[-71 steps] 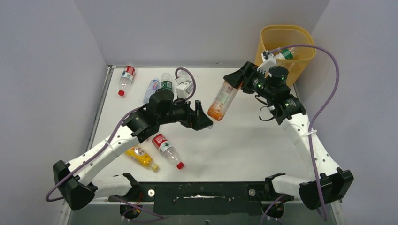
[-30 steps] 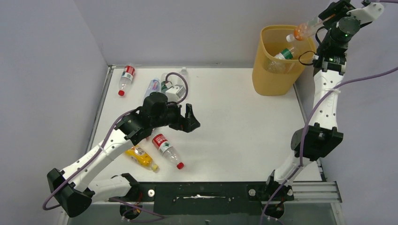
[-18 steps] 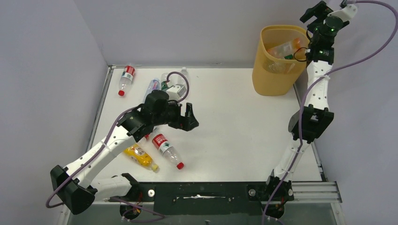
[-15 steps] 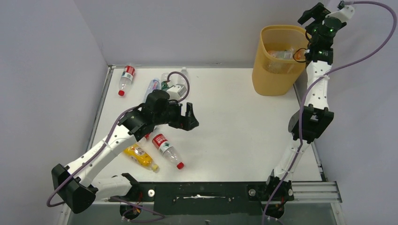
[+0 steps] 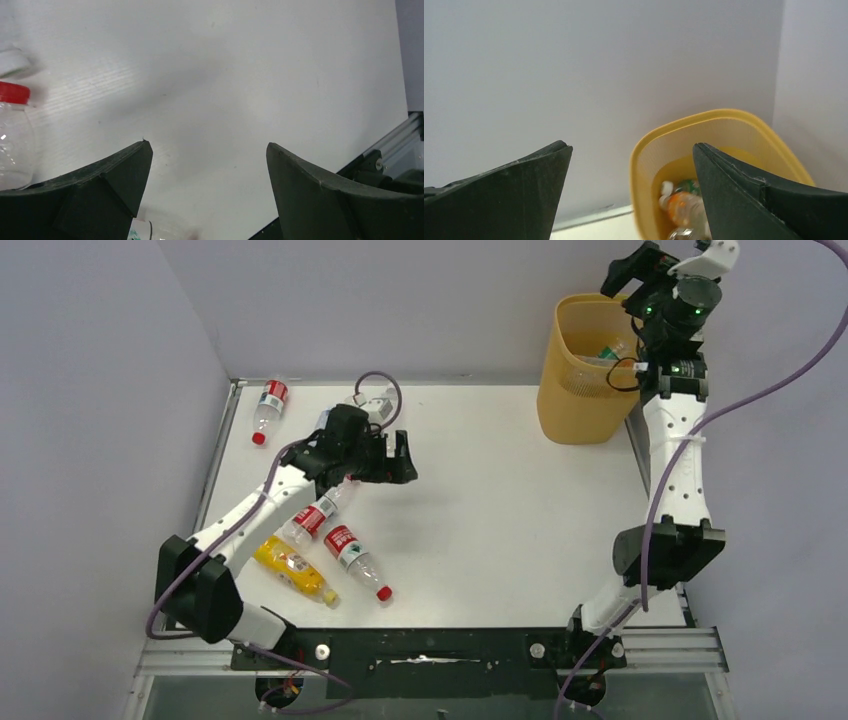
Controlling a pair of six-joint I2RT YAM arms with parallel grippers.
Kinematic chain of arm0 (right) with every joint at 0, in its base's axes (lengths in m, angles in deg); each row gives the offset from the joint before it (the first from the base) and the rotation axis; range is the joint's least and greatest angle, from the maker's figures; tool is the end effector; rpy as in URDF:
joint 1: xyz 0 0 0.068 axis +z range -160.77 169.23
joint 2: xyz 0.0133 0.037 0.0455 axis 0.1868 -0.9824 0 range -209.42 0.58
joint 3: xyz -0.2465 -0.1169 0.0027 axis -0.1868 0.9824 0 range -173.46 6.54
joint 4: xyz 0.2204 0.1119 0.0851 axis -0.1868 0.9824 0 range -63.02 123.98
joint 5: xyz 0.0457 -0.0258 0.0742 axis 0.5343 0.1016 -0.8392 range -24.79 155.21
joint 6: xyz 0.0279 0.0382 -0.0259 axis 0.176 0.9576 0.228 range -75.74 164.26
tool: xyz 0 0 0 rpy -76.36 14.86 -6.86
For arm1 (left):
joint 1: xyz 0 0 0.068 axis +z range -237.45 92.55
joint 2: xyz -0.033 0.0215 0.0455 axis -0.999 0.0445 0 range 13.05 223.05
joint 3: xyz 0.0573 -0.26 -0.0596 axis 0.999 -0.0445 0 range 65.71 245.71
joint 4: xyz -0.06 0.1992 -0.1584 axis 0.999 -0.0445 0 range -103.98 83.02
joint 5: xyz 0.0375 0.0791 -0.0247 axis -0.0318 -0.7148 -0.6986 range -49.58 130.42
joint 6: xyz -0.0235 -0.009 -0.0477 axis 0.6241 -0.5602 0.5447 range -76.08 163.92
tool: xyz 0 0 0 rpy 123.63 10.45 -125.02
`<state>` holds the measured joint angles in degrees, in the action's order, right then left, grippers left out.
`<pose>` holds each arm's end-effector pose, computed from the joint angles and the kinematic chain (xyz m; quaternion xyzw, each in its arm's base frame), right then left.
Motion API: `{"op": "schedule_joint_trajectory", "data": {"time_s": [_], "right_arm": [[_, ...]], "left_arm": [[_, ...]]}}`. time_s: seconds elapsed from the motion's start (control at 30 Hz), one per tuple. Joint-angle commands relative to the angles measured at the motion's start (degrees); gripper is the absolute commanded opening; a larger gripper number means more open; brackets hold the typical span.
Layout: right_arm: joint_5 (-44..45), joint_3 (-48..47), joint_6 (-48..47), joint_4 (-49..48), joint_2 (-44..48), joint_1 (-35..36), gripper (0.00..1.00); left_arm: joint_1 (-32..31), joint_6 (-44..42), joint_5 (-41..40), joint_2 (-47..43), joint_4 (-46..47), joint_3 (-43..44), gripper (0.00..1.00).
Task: Put the plastic bottles in the bin
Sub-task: Pick up the plastic bottle at the center of the board.
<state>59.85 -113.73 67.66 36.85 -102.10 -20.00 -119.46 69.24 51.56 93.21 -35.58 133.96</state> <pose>0.3971 -0.0612 0.5169 0.1508 0.6406 0.1234 0.7427 0.2591 -0.1701 0.3110 0.0933 0.9000 -0.2771 0.3232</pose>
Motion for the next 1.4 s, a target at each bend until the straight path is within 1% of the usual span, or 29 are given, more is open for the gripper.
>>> {"op": "schedule_joint_trajectory", "data": {"time_s": [0.0, 0.1, 0.2, 0.27, 0.4, 0.57, 0.67, 0.87, 1.07, 1.23, 1.3, 1.37], "right_arm": [[-0.13, 8.99, -3.52, 0.14, 12.93, 8.16, 0.98], [2.35, 16.47, -4.11, 1.59, 18.83, 14.1, 0.98], [4.55, 22.75, -3.75, 4.11, 23.48, 18.84, 0.98], [5.96, 26.31, -2.85, 6.26, 26.18, 21.19, 0.98], [5.76, 32.27, -0.22, 10.73, 31.4, 23.39, 0.98], [4.41, 36.27, 2.55, 18.66, 37.4, 24.27, 0.98], [3.01, 39.41, 4.93, 21.55, 41.38, 24.54, 0.98], [2.53, 44.21, 6.18, 25.91, 46.15, 24.95, 0.98], [1.4, 46.84, 7.04, 26.19, 47.59, 25.28, 0.98], [-0.28, 48.6, 7.6, 24.85, 47.13, 25.43, 0.98], [-0.67, 49.5, 7.83, 24.11, 47.13, 25.53, 0.98], [-0.89, 50.3, 8.1, 23.6, 47.18, 25.58, 0.98]], "left_arm": [[3.53, -2.09, -2.23, 6.24, 6.6, 7.32, 0.86], [5.18, -3.48, -5.26, 11.6, 8.38, 11.0, 0.86], [6.35, -5.5, -10.05, 16.95, 9.26, 15.28, 0.86], [6.81, -7.34, -13.19, 20.31, 10.21, 17.78, 0.86], [7.22, -10.76, -17.85, 26.73, 13.91, 21.44, 0.86], [7.38, -14.28, -22.53, 32.66, 18.51, 24.82, 0.85], [7.66, -15.23, -24.9, 35.89, 20.24, 27.98, 0.85], [7.45, -16.0, -25.97, 44.39, 19.38, 36.15, 0.85], [7.51, -14.51, -27.39, 49.34, 17.04, 39.94, 0.85], [7.4, -12.67, -28.47, 50.44, 15.86, 39.0, 0.85], [7.36, -12.12, -28.34, 50.53, 15.82, 38.07, 0.83], [7.24, -11.64, -27.88, 50.62, 15.77, 37.02, 0.77]]}}
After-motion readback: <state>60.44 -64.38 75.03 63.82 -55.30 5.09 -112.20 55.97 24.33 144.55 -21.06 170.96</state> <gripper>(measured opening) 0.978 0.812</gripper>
